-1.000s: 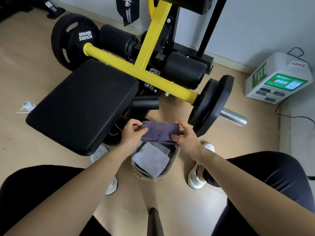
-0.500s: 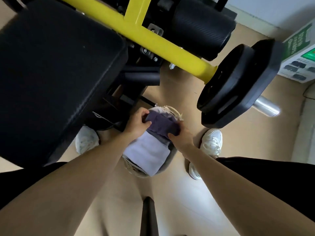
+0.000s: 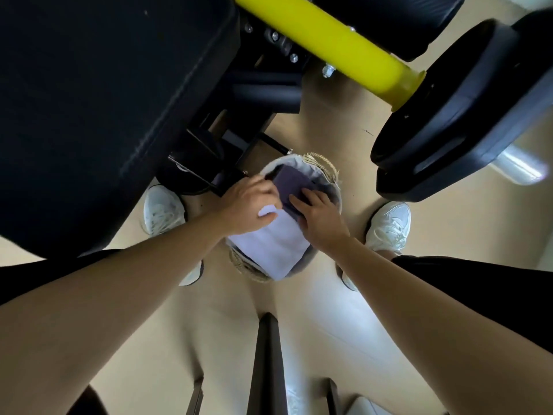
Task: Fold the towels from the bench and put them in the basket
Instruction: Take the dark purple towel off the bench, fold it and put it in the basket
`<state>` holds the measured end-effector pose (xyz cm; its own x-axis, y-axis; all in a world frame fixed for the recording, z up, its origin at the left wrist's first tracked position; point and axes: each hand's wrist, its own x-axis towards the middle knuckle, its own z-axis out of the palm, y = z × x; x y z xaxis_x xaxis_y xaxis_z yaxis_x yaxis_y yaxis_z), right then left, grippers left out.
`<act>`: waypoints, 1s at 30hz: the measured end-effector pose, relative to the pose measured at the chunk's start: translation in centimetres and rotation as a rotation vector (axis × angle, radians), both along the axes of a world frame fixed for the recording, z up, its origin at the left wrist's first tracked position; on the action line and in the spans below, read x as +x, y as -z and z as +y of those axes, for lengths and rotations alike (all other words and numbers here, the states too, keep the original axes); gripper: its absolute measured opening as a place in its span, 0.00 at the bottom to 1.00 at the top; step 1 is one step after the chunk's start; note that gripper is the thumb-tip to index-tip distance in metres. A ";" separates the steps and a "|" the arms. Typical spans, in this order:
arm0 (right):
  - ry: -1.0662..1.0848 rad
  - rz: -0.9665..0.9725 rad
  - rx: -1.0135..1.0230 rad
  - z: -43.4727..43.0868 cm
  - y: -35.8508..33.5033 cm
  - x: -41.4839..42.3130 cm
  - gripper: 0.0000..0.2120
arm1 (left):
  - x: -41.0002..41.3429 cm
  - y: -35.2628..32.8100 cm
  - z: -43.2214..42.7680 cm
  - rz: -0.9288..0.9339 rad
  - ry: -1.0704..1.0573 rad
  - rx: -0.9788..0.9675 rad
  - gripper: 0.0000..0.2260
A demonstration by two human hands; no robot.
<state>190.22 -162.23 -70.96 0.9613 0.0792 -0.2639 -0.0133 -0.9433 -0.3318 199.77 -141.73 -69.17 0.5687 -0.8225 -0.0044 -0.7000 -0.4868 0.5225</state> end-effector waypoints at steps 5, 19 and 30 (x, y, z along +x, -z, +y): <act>-0.029 0.246 0.035 -0.6 0.3 -0.5 0.33 | -1.6 -0.9 3.2 0.250 0.151 0.336 0.32; 0.067 0.225 0.184 0.9 -2.8 -0.4 0.44 | -0.7 -0.7 -1.0 0.179 -0.281 0.309 0.22; -0.203 0.195 -0.143 0.2 -0.3 -2.4 0.34 | -1.6 0.6 0.5 -0.138 0.306 0.289 0.28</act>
